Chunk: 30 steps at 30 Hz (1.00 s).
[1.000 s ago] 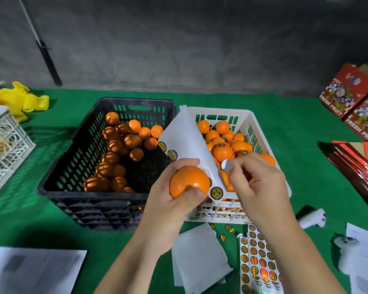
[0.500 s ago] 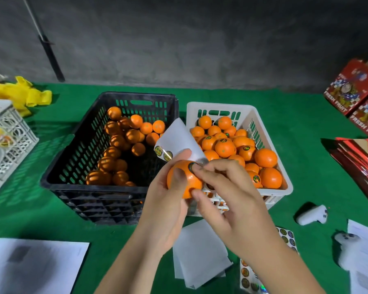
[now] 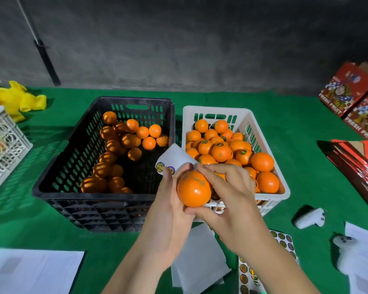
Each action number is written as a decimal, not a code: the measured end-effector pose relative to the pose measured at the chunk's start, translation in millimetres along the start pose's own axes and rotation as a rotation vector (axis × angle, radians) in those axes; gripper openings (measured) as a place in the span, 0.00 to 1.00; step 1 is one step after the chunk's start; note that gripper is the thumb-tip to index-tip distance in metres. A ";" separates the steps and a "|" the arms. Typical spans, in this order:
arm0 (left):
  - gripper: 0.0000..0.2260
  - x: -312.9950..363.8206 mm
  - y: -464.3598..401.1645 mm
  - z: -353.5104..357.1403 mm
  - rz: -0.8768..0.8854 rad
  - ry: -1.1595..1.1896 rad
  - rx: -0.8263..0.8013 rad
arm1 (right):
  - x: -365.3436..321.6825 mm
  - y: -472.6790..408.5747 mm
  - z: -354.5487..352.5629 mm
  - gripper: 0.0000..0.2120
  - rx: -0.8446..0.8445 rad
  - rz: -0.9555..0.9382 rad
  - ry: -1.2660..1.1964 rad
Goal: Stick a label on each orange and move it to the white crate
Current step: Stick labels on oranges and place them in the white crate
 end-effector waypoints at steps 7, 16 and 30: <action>0.17 51.5 -23.0 -75.5 0.328 -0.274 0.351 | 46.1 1.1 0.0 0.35 -0.042 0.109 -0.164; 0.18 23.2 -61.7 -90.5 0.254 -0.853 0.379 | 199.3 -92.3 25.2 0.31 0.063 0.479 -0.073; 0.16 14.6 -72.9 -86.8 0.210 -1.129 0.353 | 206.7 -107.1 72.6 0.14 0.145 0.456 0.112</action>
Point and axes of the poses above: each hand's wrist, its own y-axis away from the middle knuckle, its own z-axis out of the palm, x = y × z, the point moved 4 cm from there along -y, towards the middle knuckle, and after that the axes turned 2 degrees about -z, right-handed, at the moved point
